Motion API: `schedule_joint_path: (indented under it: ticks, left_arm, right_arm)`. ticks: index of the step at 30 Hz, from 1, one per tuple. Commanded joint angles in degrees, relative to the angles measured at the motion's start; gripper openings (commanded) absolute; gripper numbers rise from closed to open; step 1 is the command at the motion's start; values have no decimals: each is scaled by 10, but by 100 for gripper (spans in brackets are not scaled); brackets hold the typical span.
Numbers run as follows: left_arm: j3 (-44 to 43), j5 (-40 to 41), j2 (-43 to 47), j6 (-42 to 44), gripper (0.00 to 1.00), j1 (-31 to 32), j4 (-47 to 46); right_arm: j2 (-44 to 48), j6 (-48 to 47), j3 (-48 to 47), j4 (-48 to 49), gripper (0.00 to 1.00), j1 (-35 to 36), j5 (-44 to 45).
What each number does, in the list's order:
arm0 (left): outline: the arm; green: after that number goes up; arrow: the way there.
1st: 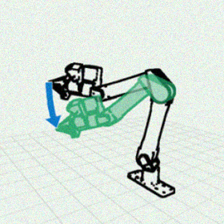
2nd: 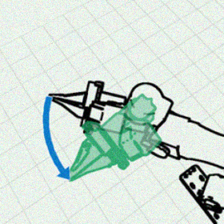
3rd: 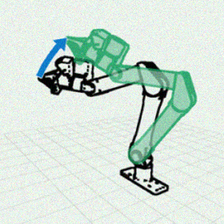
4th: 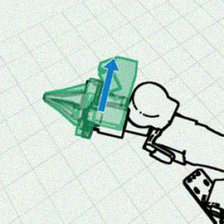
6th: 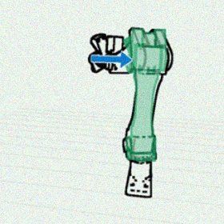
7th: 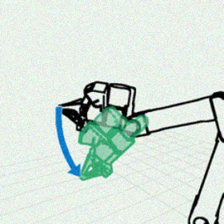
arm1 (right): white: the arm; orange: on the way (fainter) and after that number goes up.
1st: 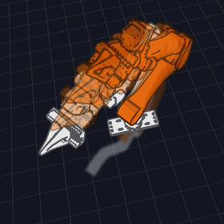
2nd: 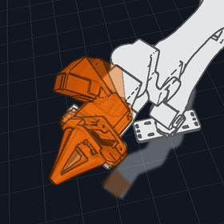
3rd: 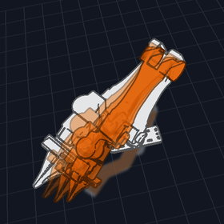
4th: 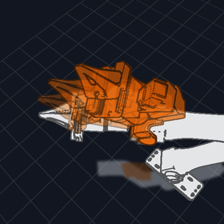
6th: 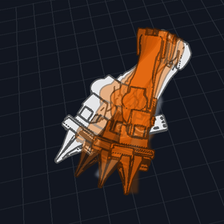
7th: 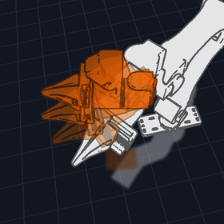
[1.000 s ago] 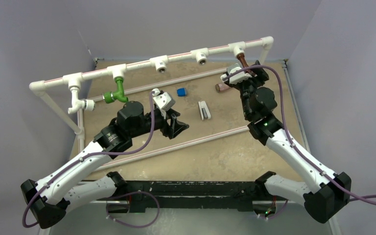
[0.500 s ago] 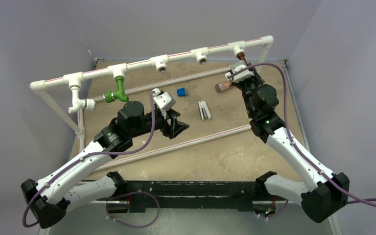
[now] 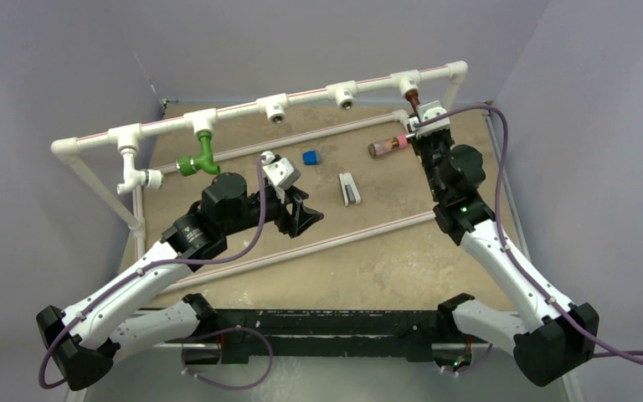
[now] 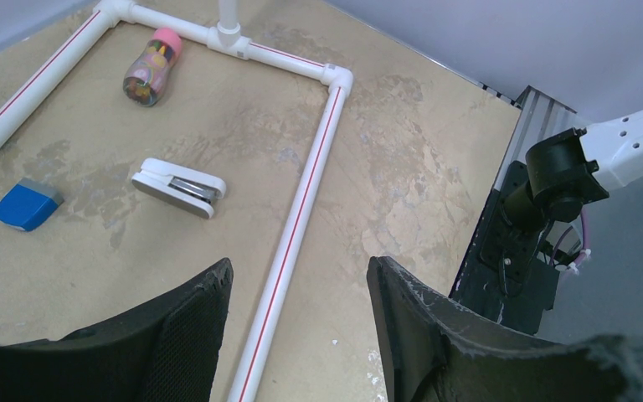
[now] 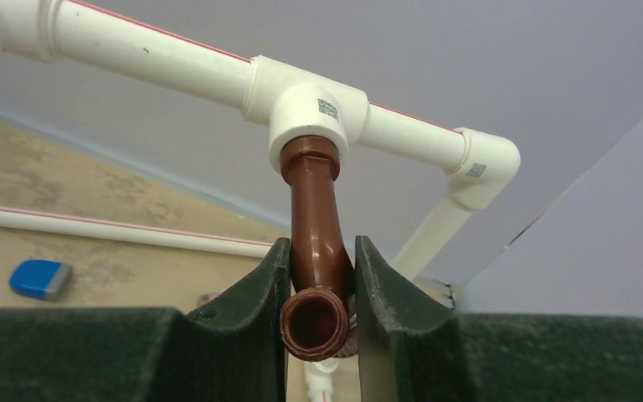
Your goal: Install the water faucets
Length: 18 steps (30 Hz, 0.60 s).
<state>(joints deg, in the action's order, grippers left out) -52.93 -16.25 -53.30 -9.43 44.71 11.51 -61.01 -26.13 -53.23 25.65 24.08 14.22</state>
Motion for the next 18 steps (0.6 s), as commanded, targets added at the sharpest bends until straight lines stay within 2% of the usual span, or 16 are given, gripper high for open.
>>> schedule_joint_path:
  ticks: [1,11,18]
  left_arm:
    - [-20,1,4,0,59,1,-13]
    - [-21,2,10,2,60,1,-13]
    - [-21,2,12,2,59,2,-14]
  right_arm:
    - [26,169,7,57,0,-1,-60]
    - [51,310,2,82,0,-8,-89]
    - [46,295,-11,68,0,-8,-67]
